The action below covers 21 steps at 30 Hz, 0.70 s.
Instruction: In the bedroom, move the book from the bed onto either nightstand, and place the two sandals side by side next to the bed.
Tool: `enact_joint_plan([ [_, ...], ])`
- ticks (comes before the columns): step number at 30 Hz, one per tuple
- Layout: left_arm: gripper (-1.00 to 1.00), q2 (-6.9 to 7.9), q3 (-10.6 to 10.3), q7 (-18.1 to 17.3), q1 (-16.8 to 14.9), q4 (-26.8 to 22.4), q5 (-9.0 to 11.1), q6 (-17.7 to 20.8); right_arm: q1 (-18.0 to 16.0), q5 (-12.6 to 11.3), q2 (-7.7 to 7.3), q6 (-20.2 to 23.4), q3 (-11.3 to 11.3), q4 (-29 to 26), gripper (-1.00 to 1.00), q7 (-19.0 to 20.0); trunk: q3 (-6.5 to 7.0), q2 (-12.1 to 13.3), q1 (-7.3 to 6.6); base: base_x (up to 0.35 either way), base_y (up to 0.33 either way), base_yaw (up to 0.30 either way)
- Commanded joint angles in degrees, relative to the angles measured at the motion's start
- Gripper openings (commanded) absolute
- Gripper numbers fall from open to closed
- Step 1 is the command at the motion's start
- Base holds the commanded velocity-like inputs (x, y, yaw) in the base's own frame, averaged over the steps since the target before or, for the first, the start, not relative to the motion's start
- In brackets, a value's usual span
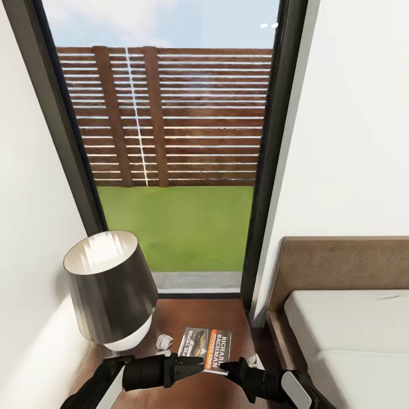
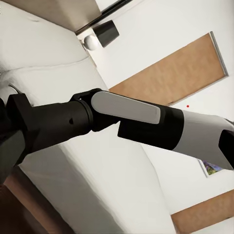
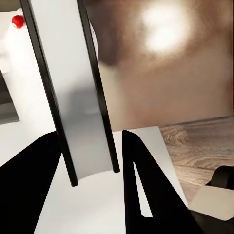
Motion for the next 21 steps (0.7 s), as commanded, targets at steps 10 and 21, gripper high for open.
enact_joint_plan([
  [10,1.0,0.07,-0.26,0.02,-0.05,0.0,0.51,0.59,-0.04,-0.13,-0.02,0.14,0.11,-0.02,-1.0,0.12,-1.85,-4.05,2.2,0.0,0.0,0.0],
  [21,1.0,0.07,-0.24,0.02,-0.05,0.05,0.51,0.59,-0.04,-0.13,-0.02,0.14,0.11,-0.02,-1.0,0.12,-3.83,-8.46,4.61,0.0,0.0,0.0],
])
